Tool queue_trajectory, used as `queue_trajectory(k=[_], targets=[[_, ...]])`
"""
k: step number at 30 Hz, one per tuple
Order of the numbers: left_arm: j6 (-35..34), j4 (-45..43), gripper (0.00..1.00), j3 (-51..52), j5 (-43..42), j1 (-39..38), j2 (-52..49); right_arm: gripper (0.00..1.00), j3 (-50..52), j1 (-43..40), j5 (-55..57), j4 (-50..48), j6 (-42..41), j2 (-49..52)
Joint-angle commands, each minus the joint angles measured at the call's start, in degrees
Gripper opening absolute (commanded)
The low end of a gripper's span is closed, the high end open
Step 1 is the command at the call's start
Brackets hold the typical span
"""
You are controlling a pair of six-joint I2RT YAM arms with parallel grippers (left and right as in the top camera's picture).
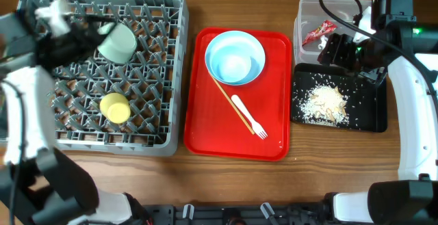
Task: Sort waste into correct bins and load items into the dishwasher rack
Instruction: 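Move the left gripper to the blue bowl on the white plate and grasp it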
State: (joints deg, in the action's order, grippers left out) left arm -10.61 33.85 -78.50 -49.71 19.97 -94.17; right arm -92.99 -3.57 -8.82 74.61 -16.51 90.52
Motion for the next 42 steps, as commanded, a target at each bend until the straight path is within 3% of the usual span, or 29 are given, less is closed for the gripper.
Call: queue_trajectory(k=[1,5,7,12,15,22,24,27,32,37,42], targets=[[1.38,0.28,1.00,-0.26,12.48,-12.00,2.25,0.99,0.00,-0.22,2.03,-0.07,-0.02,-0.52],[1.40,-2.23,1.00,-0.26,18.82,-26.36,1.20,1.00,0.00,-0.26,2.05,-0.11,-0.85,-0.52],[1.38,-4.66,1.00,-0.26,25.79,-32.57,0.07,1.00,0.00,-0.85,3.43,-0.07,-4.02,-0.52],[1.38,-9.16,0.94,-0.26,43.69,-44.96,-4.55,1.00,0.00,-3.78,4.37,0.17,-7.37,-0.52],[1.38,-12.39,0.93,-0.26,46.82,-50.88,-9.49,1.00,0.00,-4.76,4.39,0.72,-6.67,-0.52],[1.38,-16.52,0.80,-0.26,46.82,-55.93,-19.50,1.00,0.00,-4.76,4.37,1.16,-5.95,-0.52],[1.38,-16.39,0.66,-0.26,47.47,-56.13,-22.10,1.00,0.00,-4.76,4.39,1.20,-5.97,-0.52],[1.38,-16.26,0.55,-0.26,49.44,-56.11,-23.63,1.00,0.00,-4.76,4.37,1.29,-5.95,-0.52],[1.38,-15.61,0.16,-0.26,50.93,-56.13,-23.71,1.00,0.00,-4.76,4.37,1.33,-5.95,-0.52],[1.38,-14.80,0.05,-0.26,52.39,-56.13,-23.71,1.00,0.00,-4.76,4.37,1.38,-5.95,-0.52],[1.38,-15.32,0.04,-0.28,52.37,-56.08,-22.51,1.00,0.00,-4.76,4.39,1.86,-5.92,-0.52]])
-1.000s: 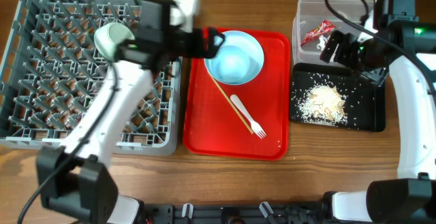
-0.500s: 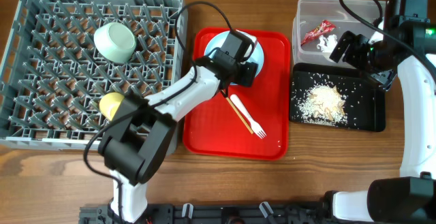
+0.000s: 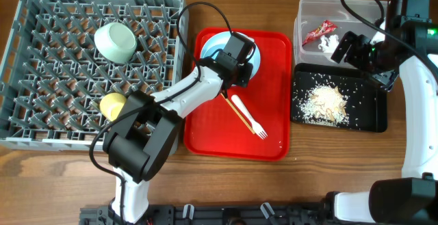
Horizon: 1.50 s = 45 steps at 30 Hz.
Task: Sort waste into correct bins and load items into the dishwasher rack
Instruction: 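Move the left gripper to the blue bowl on the white plate and grasp it, then carry the blue bowl into the dish rack and release it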
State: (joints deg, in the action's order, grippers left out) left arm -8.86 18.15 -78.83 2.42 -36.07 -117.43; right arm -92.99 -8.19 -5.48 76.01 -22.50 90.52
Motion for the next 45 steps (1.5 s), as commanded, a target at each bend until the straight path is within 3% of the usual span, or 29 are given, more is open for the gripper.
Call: queue_trajectory(k=[1,6,10,13,18,22,27,35,45], targets=[[-0.37,0.39,0.04,0.04,0.24,-0.02,1.68,1.00,0.00,-0.15,1.05,0.59,0.09,-0.52],[-0.59,0.92,0.04,0.04,-1.29,1.16,10.95,1.00,0.00,-0.15,1.05,0.79,0.09,-0.52],[-0.63,0.94,0.04,0.04,-15.74,8.00,20.17,1.00,0.00,-0.15,1.05,0.79,0.04,-0.52],[-3.56,0.92,0.04,0.04,-29.99,18.16,22.99,1.00,0.00,-0.15,1.05,0.79,0.04,-0.52],[-7.10,0.92,0.04,0.07,-49.99,32.68,20.68,1.00,0.00,-0.15,1.05,0.79,0.07,-0.52],[-11.76,0.92,0.04,0.07,-59.78,42.12,16.55,1.00,0.00,-0.15,1.05,0.79,0.04,-0.52],[-14.14,0.68,0.04,0.07,-67.58,48.50,10.95,1.00,0.00,-0.15,1.05,0.81,0.07,-0.52],[-16.26,-2.54,0.04,0.07,-75.19,50.51,8.72,1.00,0.00,-0.15,1.05,0.83,0.02,-0.52],[-19.28,-6.67,0.04,0.07,-76.54,50.49,8.74,1.00,0.00,-0.15,1.05,0.98,0.04,-0.52]])
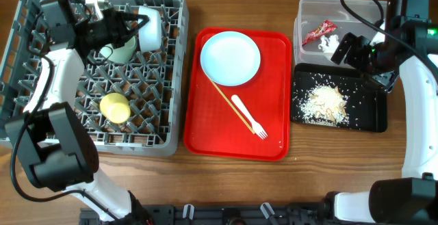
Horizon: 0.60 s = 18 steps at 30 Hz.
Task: Sort waste into correct bins and load items into the dishwasher rack
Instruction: 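Carry the blue bowl into the dish rack and release it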
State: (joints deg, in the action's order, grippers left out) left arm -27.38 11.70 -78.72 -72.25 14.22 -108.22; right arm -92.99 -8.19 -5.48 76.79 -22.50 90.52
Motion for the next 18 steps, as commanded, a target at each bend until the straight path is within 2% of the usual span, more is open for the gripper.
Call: queue_trajectory(k=[1,7,14,18], targets=[[-0.76,-0.24,0.04,-0.04,-1.88,0.20,-0.46,1.00,0.00,-0.15,1.05,0.22,0.04,-0.52],[-1.57,-2.25,0.04,-0.04,-1.81,0.22,-0.46,1.00,0.00,-0.15,1.03,0.26,0.04,-0.52],[-10.67,-14.60,0.04,-0.04,0.13,-0.13,-0.48,1.00,0.00,-0.15,1.03,0.24,0.02,-0.52],[-10.71,-18.58,0.04,-0.04,2.49,-1.66,-1.07,1.00,0.00,-0.15,1.03,0.26,0.00,-0.52]])
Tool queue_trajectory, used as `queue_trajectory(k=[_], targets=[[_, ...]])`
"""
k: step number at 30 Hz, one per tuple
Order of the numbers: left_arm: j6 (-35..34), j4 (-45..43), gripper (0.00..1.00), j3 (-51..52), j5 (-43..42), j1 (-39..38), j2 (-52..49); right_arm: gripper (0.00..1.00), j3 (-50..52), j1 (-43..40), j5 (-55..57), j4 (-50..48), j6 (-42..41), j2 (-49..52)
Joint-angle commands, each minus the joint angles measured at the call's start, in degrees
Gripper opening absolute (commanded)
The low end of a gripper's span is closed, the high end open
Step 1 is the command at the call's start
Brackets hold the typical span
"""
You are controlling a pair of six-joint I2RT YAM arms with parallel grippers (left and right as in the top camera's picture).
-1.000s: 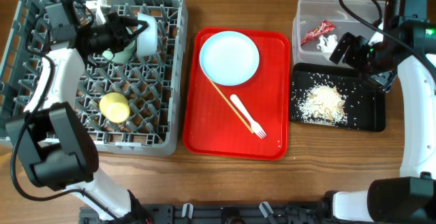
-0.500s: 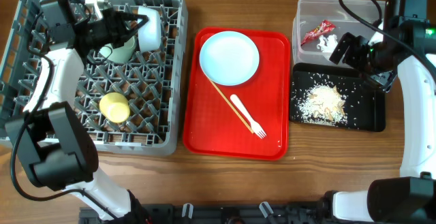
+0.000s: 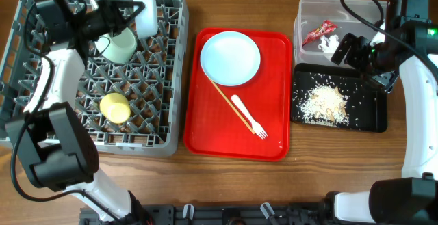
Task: Sort waste into correct bins and load items into the dishwasher rack
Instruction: 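Carry the blue bowl into the dish rack and release it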
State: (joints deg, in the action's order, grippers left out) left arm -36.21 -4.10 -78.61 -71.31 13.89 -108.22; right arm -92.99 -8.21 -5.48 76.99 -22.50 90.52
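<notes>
My left gripper [image 3: 129,14] reaches in over the back of the grey dishwasher rack [image 3: 41,126] and is shut on a light blue bowl [image 3: 146,21], which stands on edge near the rack's back right corner. Beside it in the rack lie a pale green cup [image 3: 118,46] and a yellow cup [image 3: 115,107]. A light blue plate [image 3: 230,58], a wooden chopstick [image 3: 229,105] and a white fork [image 3: 249,119] lie on the red tray [image 3: 205,139]. My right gripper [image 3: 342,48] hangs where the clear bin [image 3: 308,13] meets the black bin [image 3: 373,112]; its jaws are not readable.
The clear bin holds a red wrapper [image 3: 320,31] and white scraps. The black bin holds a heap of rice-like food scraps [image 3: 327,104]. Cables arc over the back right. Bare wooden table runs along the front edge.
The left gripper and the blue bowl have shifted a little toward the rack's back edge and to the left. The right arm has not moved.
First the left arm was over the rack's left by the green cup, and the bowl sat on the plate on the tray. Then the left gripper was at the bowl on the tray. Later it held the bowl over the rack's back right, where it is now.
</notes>
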Motion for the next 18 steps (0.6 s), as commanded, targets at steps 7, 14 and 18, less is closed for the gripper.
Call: queue_trajectory(k=[7,14,18], targets=[[-20.44,-23.12,0.04,-0.17,2.16,-1.68,-10.25,1.00,0.00,-0.13,1.03,0.24,0.04,-0.52],[-20.44,-23.96,0.04,-0.15,2.19,-1.66,-15.54,1.00,0.00,-0.13,1.05,0.22,0.04,-0.52],[-20.26,-23.54,0.04,-0.15,2.25,-0.63,-16.31,1.00,0.00,-0.13,1.05,0.22,0.04,-0.52]])
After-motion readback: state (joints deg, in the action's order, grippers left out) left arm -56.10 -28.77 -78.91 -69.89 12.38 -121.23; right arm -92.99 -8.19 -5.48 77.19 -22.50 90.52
